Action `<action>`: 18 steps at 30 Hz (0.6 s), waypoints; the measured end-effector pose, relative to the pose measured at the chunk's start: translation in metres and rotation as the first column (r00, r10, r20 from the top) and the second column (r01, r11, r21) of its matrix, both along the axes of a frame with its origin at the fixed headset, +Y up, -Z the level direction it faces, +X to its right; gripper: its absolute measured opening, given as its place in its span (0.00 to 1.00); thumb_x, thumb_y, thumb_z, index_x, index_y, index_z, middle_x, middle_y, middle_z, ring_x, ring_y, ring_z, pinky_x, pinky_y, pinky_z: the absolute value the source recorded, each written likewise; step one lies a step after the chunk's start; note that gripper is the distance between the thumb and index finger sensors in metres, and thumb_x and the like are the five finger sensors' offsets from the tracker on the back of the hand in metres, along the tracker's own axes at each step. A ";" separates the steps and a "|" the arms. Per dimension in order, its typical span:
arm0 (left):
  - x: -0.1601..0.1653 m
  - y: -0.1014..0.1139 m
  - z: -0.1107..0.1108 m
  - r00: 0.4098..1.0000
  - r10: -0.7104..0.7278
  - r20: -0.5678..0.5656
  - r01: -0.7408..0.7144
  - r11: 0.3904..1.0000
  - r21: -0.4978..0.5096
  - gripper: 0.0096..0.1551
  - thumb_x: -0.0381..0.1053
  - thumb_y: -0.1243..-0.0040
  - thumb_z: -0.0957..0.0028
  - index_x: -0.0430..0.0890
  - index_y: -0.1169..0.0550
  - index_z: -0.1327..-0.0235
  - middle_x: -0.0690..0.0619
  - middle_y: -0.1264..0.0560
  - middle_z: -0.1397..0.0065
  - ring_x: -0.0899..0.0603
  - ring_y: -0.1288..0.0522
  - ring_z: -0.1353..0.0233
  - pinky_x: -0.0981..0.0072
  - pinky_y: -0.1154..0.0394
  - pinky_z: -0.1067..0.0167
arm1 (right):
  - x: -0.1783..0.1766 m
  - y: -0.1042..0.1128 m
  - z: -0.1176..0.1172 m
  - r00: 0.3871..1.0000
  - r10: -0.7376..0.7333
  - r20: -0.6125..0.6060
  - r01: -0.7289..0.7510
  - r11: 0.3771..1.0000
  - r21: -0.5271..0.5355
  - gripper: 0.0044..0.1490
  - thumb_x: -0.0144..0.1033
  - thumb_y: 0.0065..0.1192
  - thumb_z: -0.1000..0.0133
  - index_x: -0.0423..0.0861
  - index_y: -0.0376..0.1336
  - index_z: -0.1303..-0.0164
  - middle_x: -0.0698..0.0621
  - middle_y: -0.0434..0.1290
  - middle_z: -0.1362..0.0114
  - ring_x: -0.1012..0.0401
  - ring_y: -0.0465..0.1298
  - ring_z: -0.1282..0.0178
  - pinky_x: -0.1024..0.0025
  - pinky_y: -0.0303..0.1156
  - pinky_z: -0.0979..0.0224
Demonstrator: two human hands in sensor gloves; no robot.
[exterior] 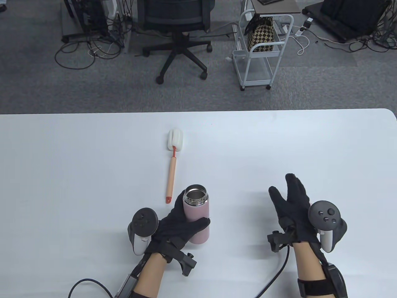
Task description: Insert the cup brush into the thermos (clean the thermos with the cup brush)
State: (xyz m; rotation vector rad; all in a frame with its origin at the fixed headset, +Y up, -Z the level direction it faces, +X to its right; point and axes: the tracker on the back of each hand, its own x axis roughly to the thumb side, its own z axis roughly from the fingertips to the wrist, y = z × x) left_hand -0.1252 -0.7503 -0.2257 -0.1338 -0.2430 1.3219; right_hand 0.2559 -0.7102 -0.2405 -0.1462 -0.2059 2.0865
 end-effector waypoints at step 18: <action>0.040 -0.011 0.008 0.955 0.240 0.176 -0.215 0.965 -0.149 0.45 0.63 0.40 0.37 0.54 0.55 0.24 0.52 0.52 0.13 0.40 0.47 0.13 0.53 0.40 0.24 | -0.110 -0.034 0.017 0.683 -0.437 -0.585 0.355 0.899 -0.257 0.51 0.64 0.63 0.36 0.43 0.47 0.18 0.36 0.47 0.14 0.32 0.55 0.19 0.39 0.59 0.25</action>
